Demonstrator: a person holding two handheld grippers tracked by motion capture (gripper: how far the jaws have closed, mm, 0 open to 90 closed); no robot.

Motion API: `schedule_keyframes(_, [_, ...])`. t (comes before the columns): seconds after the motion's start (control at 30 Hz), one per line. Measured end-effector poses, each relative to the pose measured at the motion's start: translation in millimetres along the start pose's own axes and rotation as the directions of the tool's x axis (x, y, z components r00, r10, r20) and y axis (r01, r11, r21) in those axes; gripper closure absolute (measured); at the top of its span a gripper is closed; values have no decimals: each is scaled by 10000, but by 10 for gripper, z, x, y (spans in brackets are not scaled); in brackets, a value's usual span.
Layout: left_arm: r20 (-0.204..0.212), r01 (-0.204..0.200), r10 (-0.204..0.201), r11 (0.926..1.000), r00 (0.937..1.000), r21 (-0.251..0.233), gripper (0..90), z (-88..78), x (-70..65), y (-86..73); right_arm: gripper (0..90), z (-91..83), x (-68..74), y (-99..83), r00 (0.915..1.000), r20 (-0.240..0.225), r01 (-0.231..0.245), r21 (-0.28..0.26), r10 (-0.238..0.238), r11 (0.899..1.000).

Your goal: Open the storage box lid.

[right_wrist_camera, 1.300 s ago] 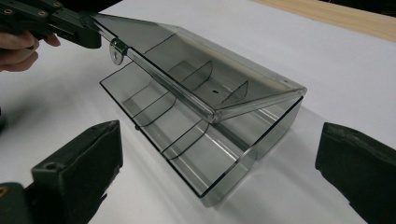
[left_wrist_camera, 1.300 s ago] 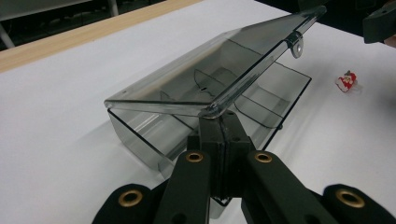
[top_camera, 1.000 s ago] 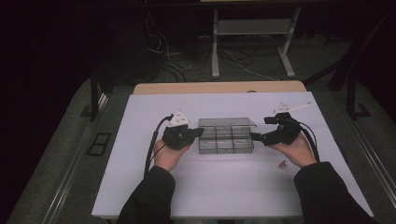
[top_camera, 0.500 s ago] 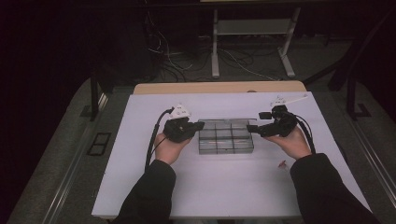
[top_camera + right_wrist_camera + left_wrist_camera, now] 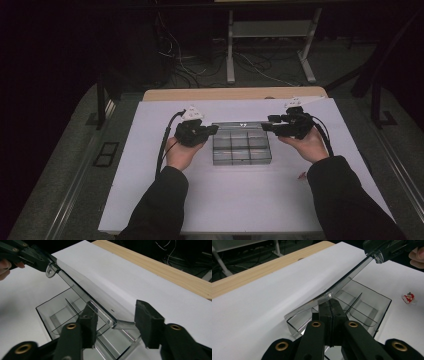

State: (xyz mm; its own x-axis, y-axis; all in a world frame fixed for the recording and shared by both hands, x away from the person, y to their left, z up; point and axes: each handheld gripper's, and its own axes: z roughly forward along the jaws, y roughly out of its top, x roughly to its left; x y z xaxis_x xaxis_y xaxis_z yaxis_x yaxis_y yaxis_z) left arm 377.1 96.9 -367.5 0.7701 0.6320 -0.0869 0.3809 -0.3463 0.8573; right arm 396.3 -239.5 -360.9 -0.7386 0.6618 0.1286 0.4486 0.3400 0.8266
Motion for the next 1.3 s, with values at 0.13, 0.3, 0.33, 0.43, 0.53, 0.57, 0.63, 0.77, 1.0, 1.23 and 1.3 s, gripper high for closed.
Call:
schedule_keyframes(0.13, [24,175,-175,9998,9998,26,869,-30,30,-21,565,25,5,12,9999,112,128,51,-129,9999])
schedule_keyframes(0.3, [142,562,-561,9983,9983,-122,753,-87,81,-71,583,32,-33,34,9998,129,135,-66,-134,9999])
schedule_keyframes(0.33, [46,651,-650,9978,9979,-150,706,-98,93,-76,585,34,-41,39,9999,107,90,-91,-89,9999])
schedule_keyframes(0.43, [-117,847,-853,9956,9963,-397,617,-111,155,-79,588,42,-61,43,10000,71,68,-189,-67,9998])
schedule_keyframes(0.53, [-74,938,-944,9939,9955,-576,569,-95,224,-48,589,44,-72,45,10000,38,-16,-222,17,9998])
schedule_keyframes(0.57, [5,940,-942,9933,9956,-671,555,-83,241,-29,589,43,-77,48,10000,2,-55,-185,55,9998])
schedule_keyframes(0.63, [185,878,-866,9924,9961,-861,541,-59,268,10,591,45,-87,54,10000,-40,-65,-190,64,9998])
schedule_keyframes(0.77, [390,672,-635,9925,9972,-1024,525,31,284,75,596,53,-119,62,9999,-97,-134,-264,132,9996])
schedule_keyframes(1.0, [458,538,-486,9913,9978,-1199,563,159,312,95,606,64,-176,59,9990,-235,-397,-474,386,9981])
schedule_keyframes(1.23, [506,656,-592,9885,9970,-1361,618,213,346,107,614,92,-240,32,9974,-283,-678,-592,663,9959])
schedule_keyframes(1.3, [493,699,-635,9877,9968,-1398,622,223,355,118,602,108,-273,10,9962,-298,-836,-589,820,9948])
